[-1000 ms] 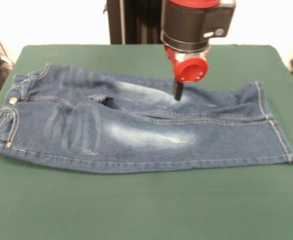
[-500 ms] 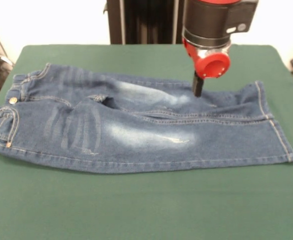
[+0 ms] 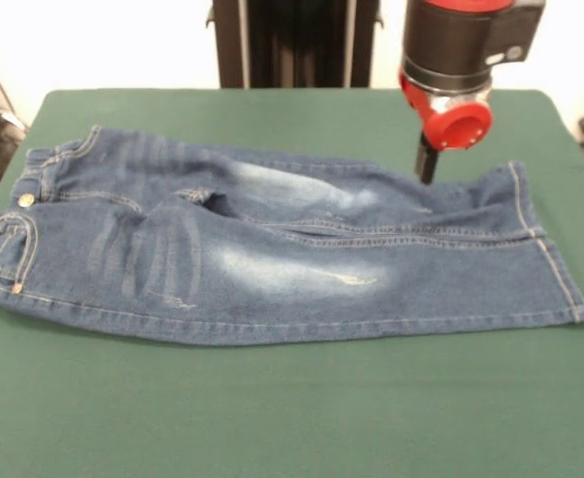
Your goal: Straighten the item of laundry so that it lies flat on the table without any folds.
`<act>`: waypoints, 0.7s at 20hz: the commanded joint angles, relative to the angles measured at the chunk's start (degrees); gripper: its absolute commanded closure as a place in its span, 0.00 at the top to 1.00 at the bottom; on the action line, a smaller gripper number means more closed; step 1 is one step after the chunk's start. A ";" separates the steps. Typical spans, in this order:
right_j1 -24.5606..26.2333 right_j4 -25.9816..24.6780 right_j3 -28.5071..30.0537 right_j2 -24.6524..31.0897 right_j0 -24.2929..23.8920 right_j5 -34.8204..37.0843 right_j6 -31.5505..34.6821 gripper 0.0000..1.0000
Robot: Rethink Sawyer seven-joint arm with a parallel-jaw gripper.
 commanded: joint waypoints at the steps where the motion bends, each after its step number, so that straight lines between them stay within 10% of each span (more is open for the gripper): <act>1: 3.77 4.67 5.64 1.06 4.13 -3.39 12.63 0.00; 14: 7.32 4.16 5.91 1.38 2.06 -7.01 5.80 0.00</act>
